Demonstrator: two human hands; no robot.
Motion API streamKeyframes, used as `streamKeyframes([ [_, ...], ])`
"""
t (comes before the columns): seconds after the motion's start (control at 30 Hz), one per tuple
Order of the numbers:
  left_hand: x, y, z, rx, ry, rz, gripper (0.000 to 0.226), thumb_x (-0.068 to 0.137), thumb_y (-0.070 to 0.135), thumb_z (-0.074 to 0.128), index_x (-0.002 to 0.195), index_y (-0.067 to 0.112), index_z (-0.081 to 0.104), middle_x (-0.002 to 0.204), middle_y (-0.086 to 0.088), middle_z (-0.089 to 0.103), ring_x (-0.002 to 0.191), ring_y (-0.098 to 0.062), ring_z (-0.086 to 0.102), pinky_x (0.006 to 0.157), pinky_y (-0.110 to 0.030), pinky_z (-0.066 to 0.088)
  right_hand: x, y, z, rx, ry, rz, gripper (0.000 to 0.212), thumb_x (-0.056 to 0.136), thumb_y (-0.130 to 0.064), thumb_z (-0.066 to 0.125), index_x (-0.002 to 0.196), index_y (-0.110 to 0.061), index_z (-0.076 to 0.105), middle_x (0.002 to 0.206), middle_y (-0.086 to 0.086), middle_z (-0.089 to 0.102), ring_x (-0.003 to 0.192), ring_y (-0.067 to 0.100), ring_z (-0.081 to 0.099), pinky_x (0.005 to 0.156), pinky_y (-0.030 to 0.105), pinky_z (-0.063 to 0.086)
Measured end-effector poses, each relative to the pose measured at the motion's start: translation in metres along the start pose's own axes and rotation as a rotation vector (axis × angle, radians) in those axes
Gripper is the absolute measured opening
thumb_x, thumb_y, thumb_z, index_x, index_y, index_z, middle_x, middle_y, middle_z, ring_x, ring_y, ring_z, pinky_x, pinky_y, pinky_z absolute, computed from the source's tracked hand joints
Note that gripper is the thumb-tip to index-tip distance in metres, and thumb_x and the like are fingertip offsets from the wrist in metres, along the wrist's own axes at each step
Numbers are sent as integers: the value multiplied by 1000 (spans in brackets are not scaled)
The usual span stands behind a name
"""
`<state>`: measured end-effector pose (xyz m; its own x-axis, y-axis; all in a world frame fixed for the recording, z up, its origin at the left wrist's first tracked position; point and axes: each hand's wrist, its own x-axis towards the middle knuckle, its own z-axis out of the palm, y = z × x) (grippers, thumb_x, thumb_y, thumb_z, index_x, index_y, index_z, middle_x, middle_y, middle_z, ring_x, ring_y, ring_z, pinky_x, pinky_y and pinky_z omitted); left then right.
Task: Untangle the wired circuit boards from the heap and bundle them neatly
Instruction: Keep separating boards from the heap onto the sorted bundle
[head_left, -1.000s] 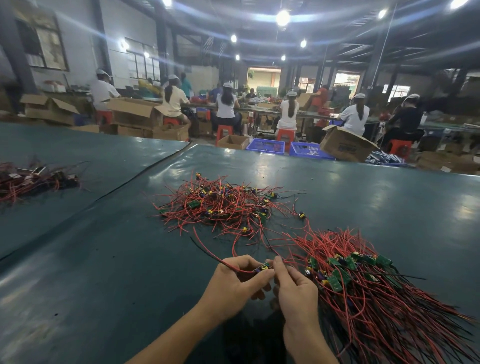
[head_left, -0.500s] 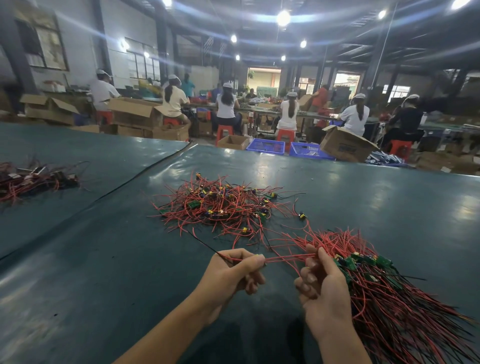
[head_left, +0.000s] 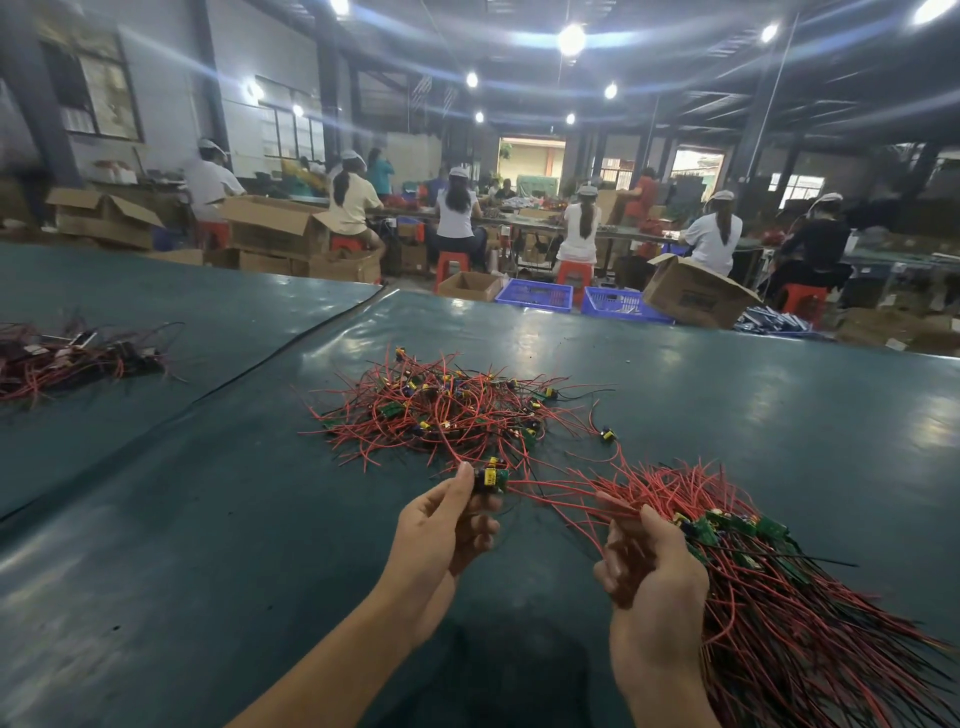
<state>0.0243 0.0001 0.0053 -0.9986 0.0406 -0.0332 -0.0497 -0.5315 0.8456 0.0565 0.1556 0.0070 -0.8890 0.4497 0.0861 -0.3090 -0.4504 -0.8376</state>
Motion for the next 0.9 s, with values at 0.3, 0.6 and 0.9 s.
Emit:
streamKeyframes([
  [0.3,11,7,-10,-132,118,-21,33,74,45,64,75,12,67,66,-4,60,49,-12,53,45,-22,49,-3,6,1,-59,-62,-28,72,85,-65,31,78,-12,79,58,1,53,44,7,38,39,18,31],
  [0.6,-3,-3,-5,110,-382,-383,39,80,50,62,57,20,52,57,1,43,54,-15,45,62,-27,43,-20,22,18,-344,-301,47,32,75,-47,64,66,-20,79,56,-2,68,49,10,62,51,22,51],
  [0.9,-5,-5,0,-88,-262,-436,36,82,35,53,56,12,62,58,-3,53,48,-16,49,54,-27,44,-23,24,24,-283,-67,7,27,68,-45,68,64,-21,79,47,-7,54,44,1,43,49,18,35],
])
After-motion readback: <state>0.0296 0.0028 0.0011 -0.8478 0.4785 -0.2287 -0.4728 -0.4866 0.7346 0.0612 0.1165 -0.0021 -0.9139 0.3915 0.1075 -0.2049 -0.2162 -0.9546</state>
